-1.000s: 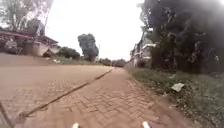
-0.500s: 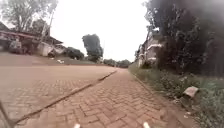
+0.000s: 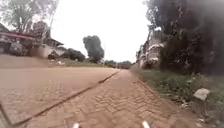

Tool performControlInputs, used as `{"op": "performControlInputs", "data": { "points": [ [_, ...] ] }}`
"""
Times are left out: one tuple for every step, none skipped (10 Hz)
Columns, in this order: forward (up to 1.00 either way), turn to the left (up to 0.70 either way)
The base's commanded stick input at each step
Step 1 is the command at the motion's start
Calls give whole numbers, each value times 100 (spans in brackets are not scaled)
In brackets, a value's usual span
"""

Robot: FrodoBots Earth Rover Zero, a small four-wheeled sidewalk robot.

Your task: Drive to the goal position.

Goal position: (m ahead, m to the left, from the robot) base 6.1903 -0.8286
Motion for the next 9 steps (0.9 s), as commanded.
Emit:
{"op": "performControlInputs", "data": {
  "points": [
    [50,-31],
    [50,7],
    [50,20],
    [50,12],
    [50,9],
    [50,9],
    [50,8],
    [50,10],
    [50,15]
  ]
}}
